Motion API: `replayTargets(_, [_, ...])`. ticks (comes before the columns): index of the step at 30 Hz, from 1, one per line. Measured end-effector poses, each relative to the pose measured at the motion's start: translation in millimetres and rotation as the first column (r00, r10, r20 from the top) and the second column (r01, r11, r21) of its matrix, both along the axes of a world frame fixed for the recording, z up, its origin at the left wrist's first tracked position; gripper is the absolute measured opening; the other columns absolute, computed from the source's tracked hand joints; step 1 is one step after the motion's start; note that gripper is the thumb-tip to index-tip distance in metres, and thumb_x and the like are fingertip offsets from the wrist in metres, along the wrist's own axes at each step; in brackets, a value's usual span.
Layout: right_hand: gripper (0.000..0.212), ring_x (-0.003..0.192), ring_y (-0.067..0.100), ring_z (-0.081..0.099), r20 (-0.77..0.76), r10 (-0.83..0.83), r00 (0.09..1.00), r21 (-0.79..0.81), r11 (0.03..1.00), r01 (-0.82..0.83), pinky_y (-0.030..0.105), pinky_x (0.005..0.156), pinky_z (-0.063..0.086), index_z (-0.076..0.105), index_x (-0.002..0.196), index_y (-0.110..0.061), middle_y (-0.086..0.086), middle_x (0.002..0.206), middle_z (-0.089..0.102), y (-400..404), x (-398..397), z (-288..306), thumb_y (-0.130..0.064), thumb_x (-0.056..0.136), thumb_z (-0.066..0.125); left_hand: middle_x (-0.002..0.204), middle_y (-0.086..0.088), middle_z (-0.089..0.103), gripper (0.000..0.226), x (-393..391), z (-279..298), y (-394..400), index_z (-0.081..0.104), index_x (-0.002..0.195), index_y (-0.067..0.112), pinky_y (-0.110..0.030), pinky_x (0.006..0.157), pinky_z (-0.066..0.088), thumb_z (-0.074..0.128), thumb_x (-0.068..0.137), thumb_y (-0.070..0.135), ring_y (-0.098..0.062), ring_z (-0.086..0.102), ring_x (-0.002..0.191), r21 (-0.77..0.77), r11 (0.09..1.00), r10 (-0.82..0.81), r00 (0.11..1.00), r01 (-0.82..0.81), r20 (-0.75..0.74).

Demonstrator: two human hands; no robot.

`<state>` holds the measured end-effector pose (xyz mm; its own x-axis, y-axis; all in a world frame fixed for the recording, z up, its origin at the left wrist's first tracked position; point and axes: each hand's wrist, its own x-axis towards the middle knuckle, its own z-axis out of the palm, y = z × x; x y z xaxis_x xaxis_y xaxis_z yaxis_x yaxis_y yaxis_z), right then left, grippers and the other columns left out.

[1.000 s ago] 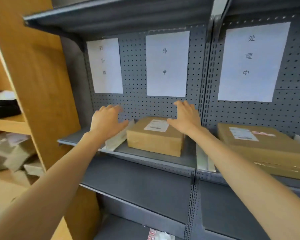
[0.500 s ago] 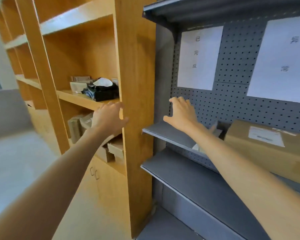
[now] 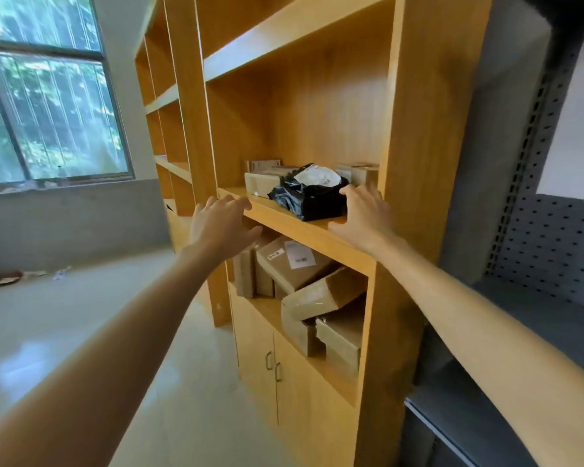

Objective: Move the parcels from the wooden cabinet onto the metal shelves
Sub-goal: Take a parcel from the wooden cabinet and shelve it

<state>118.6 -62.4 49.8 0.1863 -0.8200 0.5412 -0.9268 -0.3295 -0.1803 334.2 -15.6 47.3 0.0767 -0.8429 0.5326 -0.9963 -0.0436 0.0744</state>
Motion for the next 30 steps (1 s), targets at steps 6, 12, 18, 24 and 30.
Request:
replayTargets(6, [0.055,0.118,0.031,0.046,-0.012,0.014,1.000,-0.010,1.000,-0.014,0.037,0.087,0.041,0.048,0.126,-0.009,0.012,0.127,0.052,-72,83,11,-0.039,0.083,0.066,0.135,-0.003,0.055,0.052,81,13,-67,0.054,0.130,0.023,-0.048,0.107,0.033,0.059,0.087,0.051,-0.028,0.045,0.129,-0.044,0.998,0.037,0.999,-0.037,-0.004])
replayTargets(12, [0.058,0.118,0.031,0.046,-0.031,-0.055,0.998,0.002,0.998,0.055,0.037,0.089,0.040,0.045,0.131,-0.010,0.012,0.128,0.051,-134,145,3,-0.038,0.084,0.065,0.135,-0.003,0.055,0.052,152,9,-144,0.053,0.130,0.023,-0.048,0.107,0.033,0.060,0.087,0.051,-0.028,0.044,0.130,-0.065,0.997,-0.034,0.999,0.034,0.000])
replayTargets(18, [0.062,0.121,0.031,0.043,0.052,-0.217,0.975,0.062,0.975,0.214,0.038,0.091,0.039,0.041,0.136,-0.011,0.012,0.133,0.048,-181,205,-4,-0.037,0.085,0.066,0.135,-0.005,0.054,0.055,222,9,-221,0.051,0.133,0.022,-0.047,0.106,0.035,0.059,0.087,0.051,-0.028,0.045,0.130,-0.038,0.984,-0.175,0.984,0.176,0.031])
replayTargets(24, [0.063,0.123,0.032,0.042,0.065,-0.348,0.935,0.065,0.937,0.344,0.039,0.093,0.038,0.041,0.137,-0.012,0.011,0.134,0.048,-220,263,-1,-0.037,0.085,0.066,0.136,-0.005,0.054,0.057,282,14,-287,0.049,0.136,0.022,-0.046,0.105,0.036,0.057,0.088,0.051,-0.029,0.044,0.129,-0.044,0.951,-0.305,0.952,0.306,0.024])
replayTargets(30, [0.066,0.125,0.032,0.041,0.033,-0.427,0.904,0.109,0.900,0.421,0.039,0.095,0.038,0.040,0.139,-0.013,0.012,0.135,0.047,-260,304,-15,-0.036,0.084,0.067,0.134,-0.004,0.055,0.054,316,-10,-348,0.051,0.133,0.024,-0.046,0.104,0.037,0.058,0.087,0.052,-0.028,0.047,0.126,0.008,0.923,-0.384,0.923,0.384,-0.015])
